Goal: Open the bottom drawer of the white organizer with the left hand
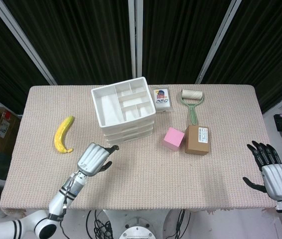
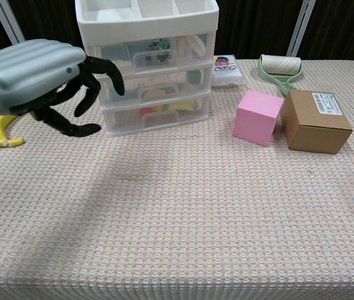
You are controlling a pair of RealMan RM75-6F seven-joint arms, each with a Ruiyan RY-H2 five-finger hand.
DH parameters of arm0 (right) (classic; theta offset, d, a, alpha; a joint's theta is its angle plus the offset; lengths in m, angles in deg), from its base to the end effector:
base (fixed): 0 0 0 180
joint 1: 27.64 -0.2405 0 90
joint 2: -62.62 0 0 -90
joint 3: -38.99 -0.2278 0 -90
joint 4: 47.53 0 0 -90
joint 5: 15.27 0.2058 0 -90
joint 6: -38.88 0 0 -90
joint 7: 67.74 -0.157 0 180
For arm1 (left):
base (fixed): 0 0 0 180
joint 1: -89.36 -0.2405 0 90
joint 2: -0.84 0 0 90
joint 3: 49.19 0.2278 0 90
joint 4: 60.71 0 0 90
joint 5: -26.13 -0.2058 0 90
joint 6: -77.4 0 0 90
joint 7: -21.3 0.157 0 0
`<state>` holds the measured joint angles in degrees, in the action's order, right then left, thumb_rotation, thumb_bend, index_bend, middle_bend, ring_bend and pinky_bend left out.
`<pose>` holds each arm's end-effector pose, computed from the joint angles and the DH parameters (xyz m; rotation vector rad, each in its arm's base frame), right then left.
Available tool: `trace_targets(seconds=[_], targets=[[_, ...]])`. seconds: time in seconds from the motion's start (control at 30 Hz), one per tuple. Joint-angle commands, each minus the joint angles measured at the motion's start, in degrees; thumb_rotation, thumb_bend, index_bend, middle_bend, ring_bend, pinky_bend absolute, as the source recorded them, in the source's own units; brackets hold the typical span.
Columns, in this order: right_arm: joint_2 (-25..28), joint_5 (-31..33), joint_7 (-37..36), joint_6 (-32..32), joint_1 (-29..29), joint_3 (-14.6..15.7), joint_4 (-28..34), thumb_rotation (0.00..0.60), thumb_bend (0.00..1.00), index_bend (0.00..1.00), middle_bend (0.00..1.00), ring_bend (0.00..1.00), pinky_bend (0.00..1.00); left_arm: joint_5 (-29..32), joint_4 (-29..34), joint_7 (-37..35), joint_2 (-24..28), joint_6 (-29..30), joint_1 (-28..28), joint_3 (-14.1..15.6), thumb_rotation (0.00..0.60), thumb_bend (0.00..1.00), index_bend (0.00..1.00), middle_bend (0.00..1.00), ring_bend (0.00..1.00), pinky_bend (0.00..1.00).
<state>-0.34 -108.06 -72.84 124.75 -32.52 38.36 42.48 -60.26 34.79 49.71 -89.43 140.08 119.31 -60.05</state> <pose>-0.2794 -0.1832 0.1487 1.4909 -0.8997 0.9679 -0.0865 0.2680 -0.0067 -1.9194 -0.6774 -1.1395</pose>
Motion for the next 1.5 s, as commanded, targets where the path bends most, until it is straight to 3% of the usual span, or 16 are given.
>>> trace_targets(seconds=[0.03,0.27,0.53,0.7,1.5], targets=[[0.07,-0.06,0.21,0.04,0.04,0.08,0.24,0.600,0.08,0.00,0.00,0.00,0.00,4.70,-3.47,0.51,-4.91,-2.36,3.30,-2.82,0.600,0.31,0.41,0.71,0.85,1.00],[0.55,0.12,0.61,0.52,0.52,0.23,0.91,0.600,0.08,0.00,0.00,0.00,0.00,10.79,-10.20,2.30,-11.21,-4.15,6.91,-4.34,0.600,0.33,0.43,0.69,0.84,1.00],[0.24,0.62,0.63,0.31,0.77,0.36,0.87,0.600,0.08,0.00,0.00,0.00,0.00,13.95,-17.71,5.57,-16.86,-3.79,8.97,-2.51,0.600,0.35,0.42,0.68,0.85,1.00],[0.14,0.60,0.92,0.20,0.76,0.39,1.03,0.600,0.08,0.00,0.00,0.00,0.00,16.45,-21.03,4.67,-18.78,-4.10,9.61,-2.95,0.600,0.35,0.42,0.67,0.84,1.00],[0.62,0.92,2.55,0.59,1.04,0.03,2.77,0.600,0.08,0.00,0.00,0.00,0.00,24.10,-28.24,1.05,-16.28,-4.91,10.06,-4.66,0.600,0.34,0.36,0.61,0.80,0.99]])
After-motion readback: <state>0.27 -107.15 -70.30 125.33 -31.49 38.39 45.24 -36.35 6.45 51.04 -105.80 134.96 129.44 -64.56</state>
